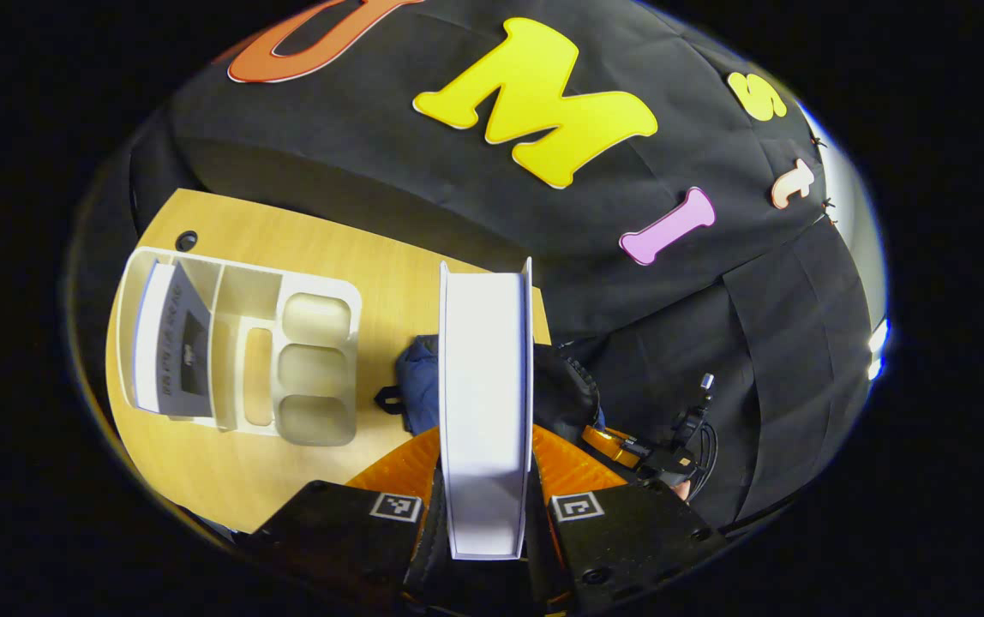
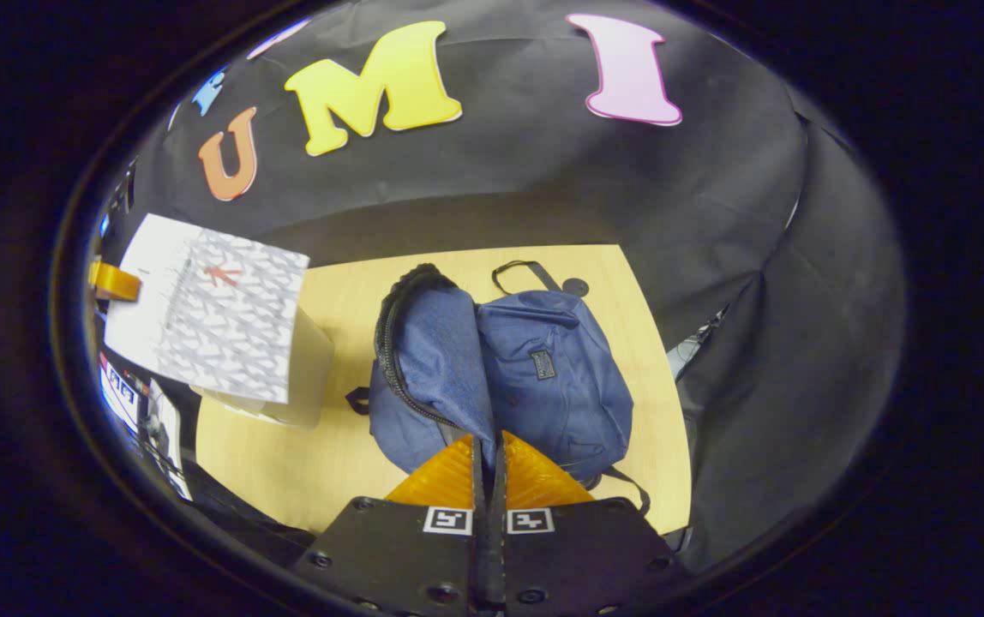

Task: Open the schoolbag, grab two books from the bookshelf and put them into the schoolbag.

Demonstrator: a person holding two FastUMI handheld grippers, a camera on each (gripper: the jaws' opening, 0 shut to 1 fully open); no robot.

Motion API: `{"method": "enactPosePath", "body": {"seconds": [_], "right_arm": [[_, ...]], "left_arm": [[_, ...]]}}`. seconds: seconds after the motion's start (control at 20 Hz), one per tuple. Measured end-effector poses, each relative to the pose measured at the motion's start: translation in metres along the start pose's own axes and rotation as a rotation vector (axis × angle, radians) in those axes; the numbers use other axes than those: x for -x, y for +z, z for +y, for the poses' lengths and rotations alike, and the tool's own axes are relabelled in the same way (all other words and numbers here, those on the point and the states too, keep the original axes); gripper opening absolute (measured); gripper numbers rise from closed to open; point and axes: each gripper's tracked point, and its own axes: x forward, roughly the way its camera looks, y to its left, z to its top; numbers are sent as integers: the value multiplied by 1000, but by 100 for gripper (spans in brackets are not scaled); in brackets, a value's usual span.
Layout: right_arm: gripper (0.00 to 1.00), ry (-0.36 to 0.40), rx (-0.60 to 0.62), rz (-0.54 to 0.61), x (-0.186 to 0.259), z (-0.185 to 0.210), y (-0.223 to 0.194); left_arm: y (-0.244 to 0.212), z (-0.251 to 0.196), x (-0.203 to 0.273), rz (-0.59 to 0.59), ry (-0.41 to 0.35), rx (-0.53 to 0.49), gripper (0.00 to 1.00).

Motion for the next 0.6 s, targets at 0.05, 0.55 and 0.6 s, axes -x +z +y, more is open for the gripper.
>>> {"method": "enactPosePath", "body": {"seconds": [0.05,0.55,0.6], "right_arm": [[0,-1,-11,-1,-1,-1,0],[0,-9,-63,-15,2,-13,9],[0,-7,-64,-18,2,-14,10]], "left_arm": [[-7,1,-19,1,-4,8,41],[-82,20,-188,32,-101,160,41],[-82,23,-198,23,-114,152,41]]}}
